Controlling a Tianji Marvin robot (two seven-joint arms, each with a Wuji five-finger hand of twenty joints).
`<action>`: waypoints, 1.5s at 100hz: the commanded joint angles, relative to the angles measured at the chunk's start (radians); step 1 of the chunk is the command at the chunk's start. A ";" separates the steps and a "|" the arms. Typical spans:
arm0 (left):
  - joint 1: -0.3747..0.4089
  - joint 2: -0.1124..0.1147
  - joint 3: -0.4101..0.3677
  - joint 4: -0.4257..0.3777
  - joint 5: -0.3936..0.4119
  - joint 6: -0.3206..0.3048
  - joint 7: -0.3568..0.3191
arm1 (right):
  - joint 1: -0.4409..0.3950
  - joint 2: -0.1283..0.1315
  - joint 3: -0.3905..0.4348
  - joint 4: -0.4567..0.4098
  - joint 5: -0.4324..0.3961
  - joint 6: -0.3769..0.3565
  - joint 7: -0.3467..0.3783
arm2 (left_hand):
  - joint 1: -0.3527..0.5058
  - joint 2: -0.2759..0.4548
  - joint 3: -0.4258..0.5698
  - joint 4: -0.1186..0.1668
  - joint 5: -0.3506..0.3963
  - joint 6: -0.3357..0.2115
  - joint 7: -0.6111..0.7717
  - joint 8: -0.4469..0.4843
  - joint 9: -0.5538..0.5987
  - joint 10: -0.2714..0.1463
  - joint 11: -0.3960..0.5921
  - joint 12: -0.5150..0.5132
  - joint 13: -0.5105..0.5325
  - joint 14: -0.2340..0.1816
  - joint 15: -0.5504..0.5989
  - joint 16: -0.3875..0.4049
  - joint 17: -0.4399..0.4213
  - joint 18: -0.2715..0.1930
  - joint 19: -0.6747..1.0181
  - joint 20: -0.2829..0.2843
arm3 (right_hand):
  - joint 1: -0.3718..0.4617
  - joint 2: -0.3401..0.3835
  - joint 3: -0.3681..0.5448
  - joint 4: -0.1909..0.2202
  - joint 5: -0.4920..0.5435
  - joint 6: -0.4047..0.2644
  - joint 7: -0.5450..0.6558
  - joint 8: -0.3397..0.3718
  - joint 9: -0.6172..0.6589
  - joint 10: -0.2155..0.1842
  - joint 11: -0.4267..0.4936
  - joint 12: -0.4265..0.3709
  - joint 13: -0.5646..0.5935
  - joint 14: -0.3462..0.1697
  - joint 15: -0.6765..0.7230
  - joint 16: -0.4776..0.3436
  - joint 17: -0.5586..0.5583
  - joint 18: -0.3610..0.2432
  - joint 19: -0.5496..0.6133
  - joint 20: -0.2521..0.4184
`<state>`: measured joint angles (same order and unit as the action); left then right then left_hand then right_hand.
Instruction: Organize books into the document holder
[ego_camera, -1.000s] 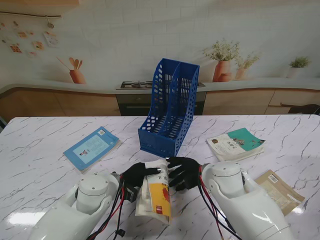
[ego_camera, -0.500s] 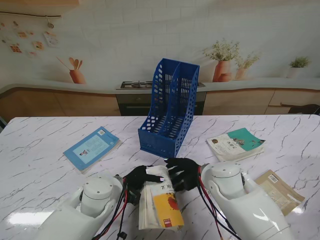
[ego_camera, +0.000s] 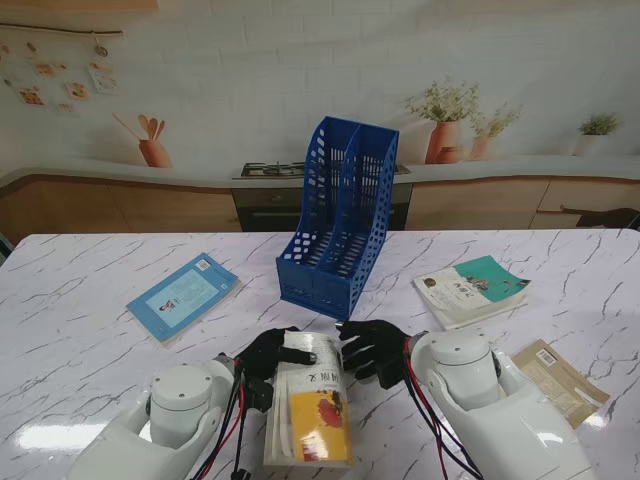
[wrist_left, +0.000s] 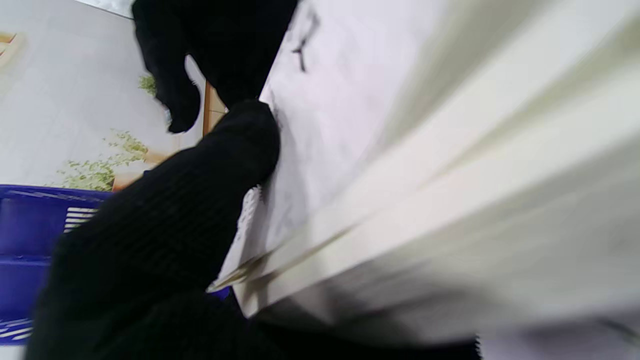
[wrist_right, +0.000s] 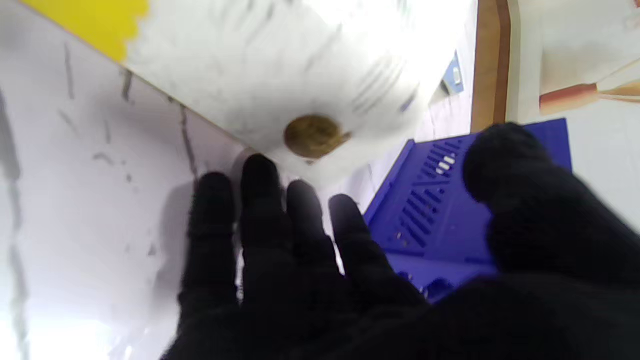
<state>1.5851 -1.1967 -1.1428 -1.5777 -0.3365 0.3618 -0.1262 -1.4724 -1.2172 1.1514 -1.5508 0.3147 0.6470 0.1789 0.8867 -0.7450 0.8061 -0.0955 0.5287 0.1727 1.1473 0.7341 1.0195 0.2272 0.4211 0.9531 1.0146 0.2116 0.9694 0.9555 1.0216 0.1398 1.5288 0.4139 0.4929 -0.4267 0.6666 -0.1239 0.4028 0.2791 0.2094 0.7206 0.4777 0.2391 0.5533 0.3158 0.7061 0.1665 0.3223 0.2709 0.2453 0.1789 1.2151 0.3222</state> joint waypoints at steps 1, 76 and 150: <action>0.020 0.001 -0.011 -0.025 -0.007 -0.024 -0.003 | -0.031 0.011 0.005 0.029 -0.020 0.017 -0.026 | 0.134 0.071 0.149 0.071 0.002 -0.092 0.032 0.034 0.104 -0.074 -0.011 0.021 0.058 0.032 0.038 0.004 0.019 -0.100 0.094 -0.017 | 0.007 0.009 -0.019 0.025 -0.003 -0.050 0.012 0.017 0.020 -0.026 -0.006 0.004 -0.025 0.030 -0.073 -0.039 -0.116 0.473 -0.145 -0.002; -0.003 -0.018 -0.009 -0.001 -0.114 -0.096 0.019 | 0.012 0.036 -0.011 0.080 0.130 -0.049 0.158 | 0.152 0.089 0.126 0.071 -0.011 -0.109 0.022 0.078 0.102 -0.082 -0.029 0.061 0.045 0.036 0.039 0.005 0.016 -0.089 0.077 -0.032 | 0.072 -0.057 -0.034 0.028 0.124 -0.131 0.104 0.015 0.194 -0.082 -0.001 0.050 0.136 -0.034 0.024 0.043 -0.021 0.380 -0.070 0.091; 0.016 0.018 -0.019 -0.074 0.006 -0.093 -0.040 | -0.070 0.055 0.033 -0.039 0.064 -0.252 0.122 | 0.091 0.323 -0.087 0.086 -0.052 0.026 -0.453 -0.240 -0.350 0.009 0.008 -0.467 -0.395 0.198 -0.308 -0.273 -0.623 0.207 -0.155 0.264 | 0.443 0.046 0.385 -0.051 0.394 -0.422 0.676 0.435 0.452 -0.161 0.387 0.600 0.394 -0.156 0.882 0.393 0.351 0.201 0.381 0.477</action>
<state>1.5918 -1.1898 -1.1503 -1.6232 -0.3355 0.2987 -0.1283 -1.5215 -1.1584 1.1754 -1.5534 0.3715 0.4011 0.3033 0.9662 -0.5193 0.7237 -0.0936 0.4847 0.1774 0.7853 0.5533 0.7162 0.2675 0.3864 0.5810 0.6812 0.3709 0.7312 0.7305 0.4943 0.3228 1.4485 0.6090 0.8160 -0.5404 0.8255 -0.2135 0.6684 0.0260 0.7834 1.0329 0.9494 0.1100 0.8587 0.8447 1.0442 0.1057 0.9287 0.5375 0.5443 0.1897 1.5186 0.7538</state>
